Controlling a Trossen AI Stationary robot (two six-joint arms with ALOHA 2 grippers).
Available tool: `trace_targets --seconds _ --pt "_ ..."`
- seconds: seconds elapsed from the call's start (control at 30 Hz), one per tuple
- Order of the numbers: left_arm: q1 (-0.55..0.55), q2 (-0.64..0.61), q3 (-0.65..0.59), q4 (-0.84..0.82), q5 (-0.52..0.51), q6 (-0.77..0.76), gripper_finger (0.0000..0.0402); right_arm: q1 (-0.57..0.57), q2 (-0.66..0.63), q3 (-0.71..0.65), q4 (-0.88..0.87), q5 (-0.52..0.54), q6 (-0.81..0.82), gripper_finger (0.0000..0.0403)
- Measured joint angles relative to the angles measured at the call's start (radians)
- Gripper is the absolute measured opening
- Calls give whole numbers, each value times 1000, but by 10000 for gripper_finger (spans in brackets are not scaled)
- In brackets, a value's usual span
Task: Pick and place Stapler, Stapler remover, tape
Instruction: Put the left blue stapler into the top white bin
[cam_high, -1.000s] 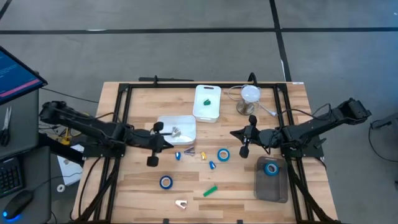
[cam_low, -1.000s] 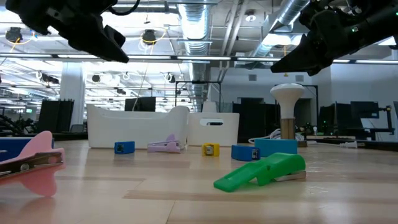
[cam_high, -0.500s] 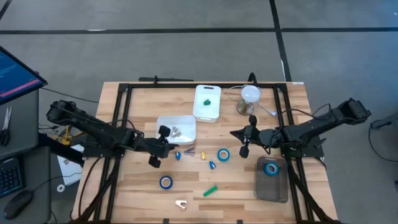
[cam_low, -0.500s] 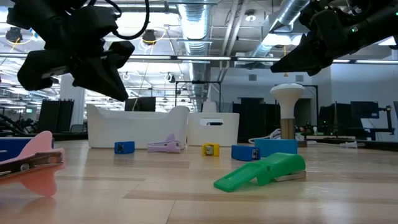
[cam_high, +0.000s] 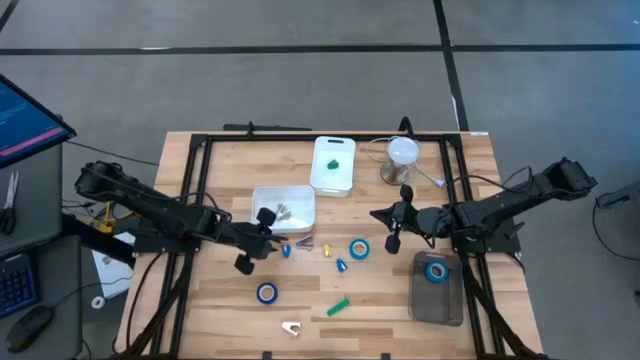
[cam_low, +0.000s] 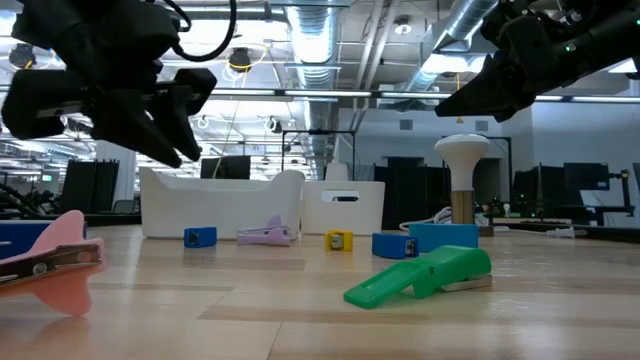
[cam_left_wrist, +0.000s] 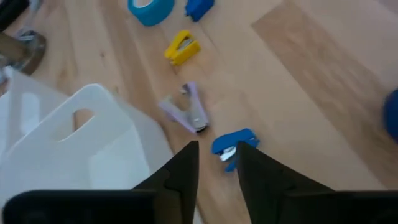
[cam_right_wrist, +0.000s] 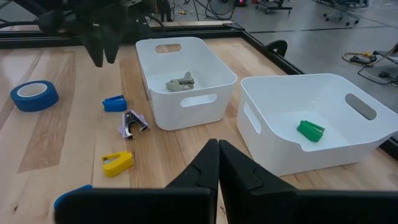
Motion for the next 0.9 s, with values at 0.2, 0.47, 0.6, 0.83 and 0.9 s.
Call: trace_targets --seconds 0.2,0.47,0.6,0.83,0.9 --pt "0 18 0 -11 45 -33 117 0 0 0 0 0 0 0" --pt "0 152 0 -11 36 -10 107 0 0 0 0 0 0 0" --pt "0 174 2 -8 -38 65 101 0 0 0 0 0 0 0" --pt "11 170 27 -4 -46 86 87 0 0 0 0 0 0 0" --pt "13 171 27 -3 -45 86 81 0 0 0 0 0 0 0"
